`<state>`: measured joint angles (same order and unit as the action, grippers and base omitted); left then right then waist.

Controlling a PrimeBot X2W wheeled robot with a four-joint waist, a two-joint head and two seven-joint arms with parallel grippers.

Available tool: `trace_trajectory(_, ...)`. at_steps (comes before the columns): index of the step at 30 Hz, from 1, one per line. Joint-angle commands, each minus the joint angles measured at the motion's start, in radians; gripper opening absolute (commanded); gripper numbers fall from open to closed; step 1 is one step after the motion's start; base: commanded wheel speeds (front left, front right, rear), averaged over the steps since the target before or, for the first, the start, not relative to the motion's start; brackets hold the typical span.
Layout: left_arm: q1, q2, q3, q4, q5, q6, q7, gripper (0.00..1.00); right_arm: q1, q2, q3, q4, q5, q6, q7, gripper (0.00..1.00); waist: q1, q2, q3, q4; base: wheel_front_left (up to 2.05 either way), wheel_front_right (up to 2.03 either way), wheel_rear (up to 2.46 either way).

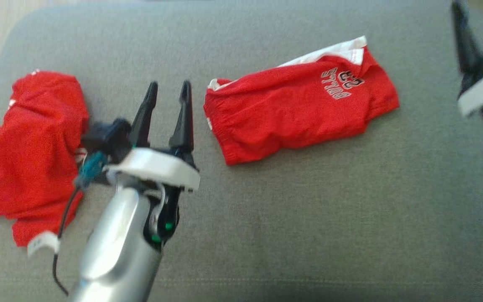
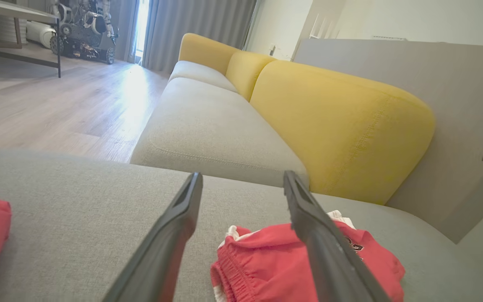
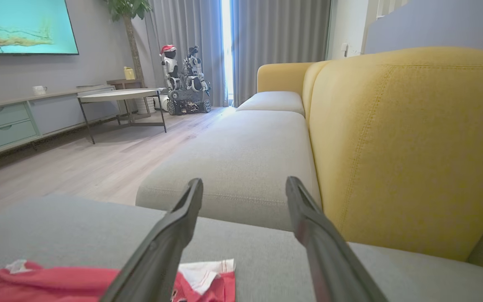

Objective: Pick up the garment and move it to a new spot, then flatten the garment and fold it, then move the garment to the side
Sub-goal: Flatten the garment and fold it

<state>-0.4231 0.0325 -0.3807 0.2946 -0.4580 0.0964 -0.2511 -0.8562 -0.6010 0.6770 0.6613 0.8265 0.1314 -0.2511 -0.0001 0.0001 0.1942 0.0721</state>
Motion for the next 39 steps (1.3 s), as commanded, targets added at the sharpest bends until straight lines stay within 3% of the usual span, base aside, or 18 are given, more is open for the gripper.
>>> trace_trajectory(1,0.011,0.018,0.045,-0.063,0.014,-0.002,-0.011,1.0,0.09,0.018,-0.066,-0.052,-0.075,-0.001,-0.01,1.0,0.0001,-0.0001,-0.037,-0.018,0.0,0.0,0.0)
trace_trajectory(6,0.128,0.018,0.077,-0.126,0.038,-0.016,-0.011,1.0,0.316,0.131,-0.312,-0.167,-0.278,-0.001,-0.011,1.0,0.0001,-0.0001,-0.082,-0.027,0.0,0.0,0.0)
trace_trajectory(11,0.239,0.018,0.101,-0.167,0.045,-0.023,-0.011,1.0,0.509,0.245,-0.461,-0.255,-0.455,-0.001,-0.011,1.0,0.0001,-0.0001,-0.116,-0.032,0.0,0.0,0.0)
trace_trajectory(16,0.322,0.018,0.102,-0.191,0.049,-0.02,-0.011,1.0,0.637,0.333,-0.554,-0.302,-0.561,-0.001,-0.01,1.0,0.0001,-0.0001,-0.13,-0.031,0.0,0.0,0.0)
trace_trajectory(22,0.365,0.018,0.088,-0.199,0.044,-0.013,-0.011,1.0,0.702,0.383,-0.593,-0.338,-0.606,-0.001,0.007,1.0,0.0001,-0.0001,-0.132,-0.026,0.0,0.0,0.0)
trace_trajectory(29,0.343,0.018,0.071,-0.203,0.043,-0.01,-0.011,1.0,0.706,0.424,-0.626,-0.35,-0.57,-0.001,0.075,1.0,0.0001,-0.0001,-0.11,0.001,0.0,0.0,0.0)
trace_trajectory(39,0.304,0.018,0.033,-0.208,0.027,-0.002,-0.011,1.0,0.596,0.477,-0.695,-0.269,-0.26,-0.001,0.269,1.0,0.0001,-0.0001,-0.018,0.068,0.0,0.0,0.0)
